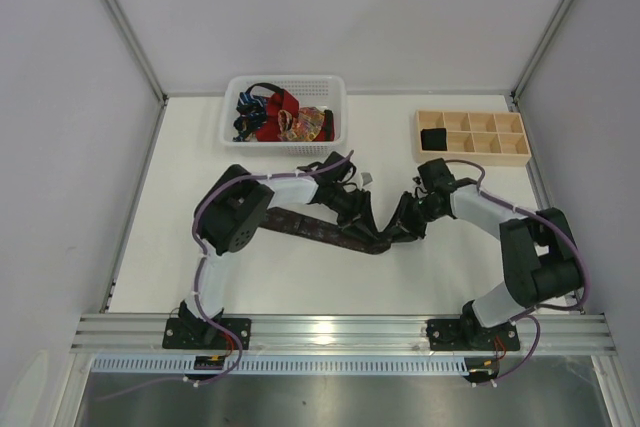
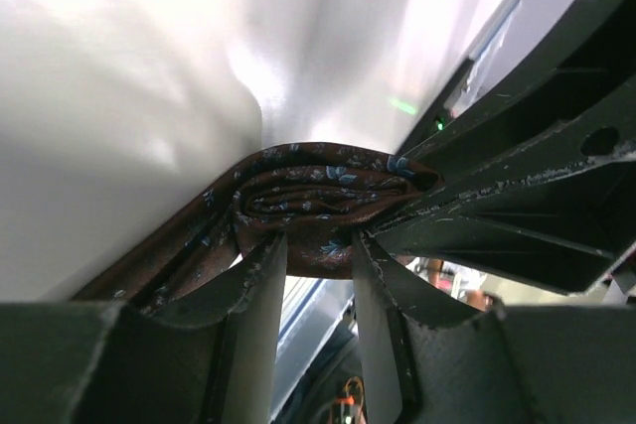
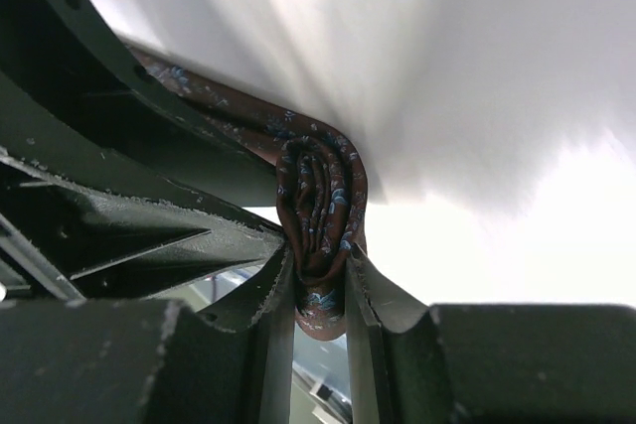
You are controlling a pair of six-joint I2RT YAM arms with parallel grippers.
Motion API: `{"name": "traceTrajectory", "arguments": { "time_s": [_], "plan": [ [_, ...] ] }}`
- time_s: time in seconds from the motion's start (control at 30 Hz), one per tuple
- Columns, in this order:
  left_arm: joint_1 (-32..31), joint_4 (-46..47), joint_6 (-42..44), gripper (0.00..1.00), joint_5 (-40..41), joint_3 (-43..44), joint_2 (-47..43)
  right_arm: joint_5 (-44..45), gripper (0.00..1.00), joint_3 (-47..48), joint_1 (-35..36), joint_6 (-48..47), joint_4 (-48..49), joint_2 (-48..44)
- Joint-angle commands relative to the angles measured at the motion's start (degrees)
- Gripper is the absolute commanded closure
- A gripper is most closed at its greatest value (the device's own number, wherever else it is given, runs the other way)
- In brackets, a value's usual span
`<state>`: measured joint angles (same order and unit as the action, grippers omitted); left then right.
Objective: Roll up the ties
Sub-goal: Roll the tie
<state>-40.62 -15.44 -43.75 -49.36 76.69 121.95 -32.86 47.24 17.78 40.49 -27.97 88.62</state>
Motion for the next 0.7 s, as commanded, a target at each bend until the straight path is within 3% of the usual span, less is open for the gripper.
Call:
{"name": "traceTrajectory", "arguments": {
  "time_s": [0.0,0.4,0.67],
  "plan": [
    [-4.46,3.05,-1.6,0.62,-0.91,2.94,2.23,-0.81,0.94,2.24,0.85,0.29,-5.69,-4.77],
    [-5.79,0.68,1.11,0.68,-0.04,3.3,2.15,9.57,0.97,5.75,9.63,7.32,-10.18,-1.61],
    [-3.95,-5.12,7.44,0.7,4.01,2.15,-1.71,13.0,0.97,9.53,10.26,7.41,-12.02,-0.03]
  ]
}}
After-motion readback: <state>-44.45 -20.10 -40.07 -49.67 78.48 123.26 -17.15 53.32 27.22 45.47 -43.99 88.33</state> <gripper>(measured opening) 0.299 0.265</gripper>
